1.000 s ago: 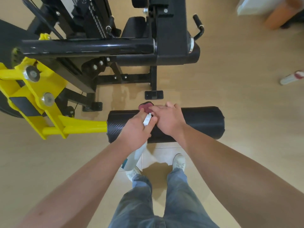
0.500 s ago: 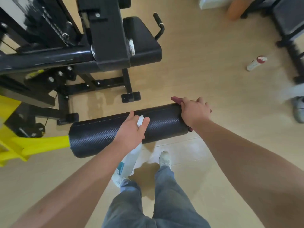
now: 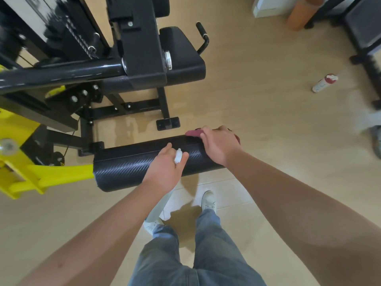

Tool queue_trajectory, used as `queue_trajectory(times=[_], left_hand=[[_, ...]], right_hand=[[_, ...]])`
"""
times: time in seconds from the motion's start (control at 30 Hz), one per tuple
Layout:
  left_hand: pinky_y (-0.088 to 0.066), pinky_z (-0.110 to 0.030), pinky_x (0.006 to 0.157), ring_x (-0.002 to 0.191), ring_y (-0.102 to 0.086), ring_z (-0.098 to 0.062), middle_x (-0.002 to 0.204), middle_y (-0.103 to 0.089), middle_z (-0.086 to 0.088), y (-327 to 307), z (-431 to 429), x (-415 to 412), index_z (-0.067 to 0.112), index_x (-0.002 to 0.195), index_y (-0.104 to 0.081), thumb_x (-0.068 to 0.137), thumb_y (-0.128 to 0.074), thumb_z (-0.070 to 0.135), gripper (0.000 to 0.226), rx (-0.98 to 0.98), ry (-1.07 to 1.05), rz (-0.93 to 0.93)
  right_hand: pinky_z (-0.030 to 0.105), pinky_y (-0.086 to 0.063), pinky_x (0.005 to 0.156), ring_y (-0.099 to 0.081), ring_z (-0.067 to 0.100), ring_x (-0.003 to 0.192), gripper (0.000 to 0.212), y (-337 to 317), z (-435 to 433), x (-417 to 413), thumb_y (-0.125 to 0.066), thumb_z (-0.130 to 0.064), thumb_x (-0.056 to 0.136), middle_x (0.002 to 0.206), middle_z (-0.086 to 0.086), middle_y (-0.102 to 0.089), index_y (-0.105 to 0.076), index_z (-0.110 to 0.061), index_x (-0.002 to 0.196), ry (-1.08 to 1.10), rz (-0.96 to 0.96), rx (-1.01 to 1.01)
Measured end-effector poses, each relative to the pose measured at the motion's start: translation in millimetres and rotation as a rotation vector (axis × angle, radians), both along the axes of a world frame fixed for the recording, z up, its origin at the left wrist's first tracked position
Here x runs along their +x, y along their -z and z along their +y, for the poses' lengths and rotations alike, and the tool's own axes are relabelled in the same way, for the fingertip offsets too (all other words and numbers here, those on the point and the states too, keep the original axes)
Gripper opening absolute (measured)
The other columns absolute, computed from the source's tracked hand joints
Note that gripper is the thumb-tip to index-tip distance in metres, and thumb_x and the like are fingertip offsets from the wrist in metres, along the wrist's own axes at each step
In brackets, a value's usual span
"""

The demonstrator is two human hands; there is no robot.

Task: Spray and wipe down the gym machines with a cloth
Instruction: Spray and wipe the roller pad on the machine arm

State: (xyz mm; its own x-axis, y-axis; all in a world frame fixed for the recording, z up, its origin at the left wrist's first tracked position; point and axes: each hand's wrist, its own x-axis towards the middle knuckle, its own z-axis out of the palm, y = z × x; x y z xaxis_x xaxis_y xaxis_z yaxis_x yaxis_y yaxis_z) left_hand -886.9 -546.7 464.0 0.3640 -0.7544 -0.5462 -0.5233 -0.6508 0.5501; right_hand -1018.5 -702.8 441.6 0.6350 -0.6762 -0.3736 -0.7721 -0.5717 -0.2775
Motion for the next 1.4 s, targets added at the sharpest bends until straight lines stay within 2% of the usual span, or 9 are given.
queue_trajectory(times=[0.13,0.3,0.43,0.5,0.6,0.83,0.97,1.2,1.4], left_hand=[[-0.046,-0.042,0.109,0.122,-0.063,-0.026,0.153,-0.050,-0.007,-3,18,-3,0.011,0.155,-0.040,0.105,-0.037,0.055,0.067,-0.002,-0.032,-0.054],[-0.051,-0.037,0.082,0.089,-0.071,-0.022,0.109,-0.067,-0.007,-6,40,-5,0.014,0.115,-0.061,0.105,-0.041,0.051,0.043,-0.044,-0.103,-0.020],[-0.048,-0.039,0.105,0.118,-0.067,-0.025,0.154,-0.050,-0.006,-7,43,-6,0.013,0.150,-0.043,0.104,-0.039,0.056,0.062,-0.078,-0.134,-0.001],[-0.051,-0.038,0.096,0.116,-0.067,-0.027,0.149,-0.055,-0.014,-7,39,-6,0.011,0.142,-0.045,0.104,-0.038,0.057,0.060,-0.058,-0.140,-0.002],[-0.049,-0.038,0.095,0.112,-0.067,-0.032,0.141,-0.060,-0.021,-7,32,-5,0.006,0.141,-0.046,0.106,-0.035,0.053,0.059,-0.017,-0.143,0.007],[-0.047,-0.033,0.069,0.075,-0.063,-0.016,0.081,-0.076,-0.005,-7,40,0,0.015,0.134,-0.050,0.106,-0.033,0.057,0.053,0.017,-0.229,0.007],[-0.050,-0.034,0.067,0.077,-0.067,-0.020,0.079,-0.074,-0.004,-3,54,0,0.016,0.114,-0.055,0.104,-0.034,0.058,0.048,-0.011,-0.227,0.003],[-0.041,-0.024,0.059,0.063,-0.065,0.001,0.091,-0.074,0.000,-12,82,13,0.016,0.107,-0.065,0.106,-0.033,0.055,0.051,-0.043,-0.460,0.106],[-0.044,-0.030,0.071,0.080,-0.073,-0.017,0.090,-0.075,0.005,-1,109,57,0.018,0.104,-0.069,0.106,-0.036,0.054,0.048,-0.062,-0.774,0.184]], right_hand=[[0.039,-0.045,0.064,-0.053,0.031,0.074,0.034,-3,13,-2,-0.025,-0.037,0.108,0.078,0.006,-0.052,-0.051,-0.016,0.115,0.133,-0.051,-0.072],[0.036,-0.040,0.060,-0.049,0.030,0.066,0.033,-10,28,-13,-0.029,-0.034,0.107,0.073,0.004,-0.051,-0.052,-0.012,0.114,0.062,0.011,-0.144],[0.037,-0.043,0.063,-0.056,0.030,0.073,0.031,-16,28,-15,-0.030,-0.033,0.107,0.081,0.001,-0.055,-0.053,-0.013,0.113,0.061,-0.023,-0.118],[0.037,-0.043,0.066,-0.059,0.030,0.081,0.030,-18,26,-15,-0.031,-0.031,0.107,0.096,0.003,-0.060,-0.054,-0.013,0.112,0.071,-0.062,-0.088],[0.036,-0.040,0.063,-0.058,0.031,0.075,0.030,-20,26,-15,-0.029,-0.032,0.108,0.085,0.004,-0.058,-0.051,-0.013,0.111,0.077,0.005,-0.008],[0.033,-0.030,0.052,-0.054,0.030,0.068,0.024,-24,46,-20,-0.031,-0.031,0.109,0.070,0.001,-0.050,-0.043,-0.014,0.097,0.104,0.079,-0.009],[0.033,-0.030,0.051,-0.054,0.030,0.070,0.024,-30,54,-18,-0.031,-0.034,0.108,0.075,0.002,-0.050,-0.042,-0.014,0.099,0.107,0.112,-0.024],[0.039,-0.046,0.070,-0.056,0.034,0.080,0.029,-40,57,7,-0.026,-0.032,0.108,0.089,0.010,-0.061,-0.048,-0.013,0.107,0.193,0.041,0.018],[0.036,-0.041,0.068,-0.056,0.027,0.079,0.035,-44,74,51,-0.025,-0.036,0.110,0.092,0.006,-0.059,-0.051,-0.013,0.115,0.133,-0.034,0.062]])
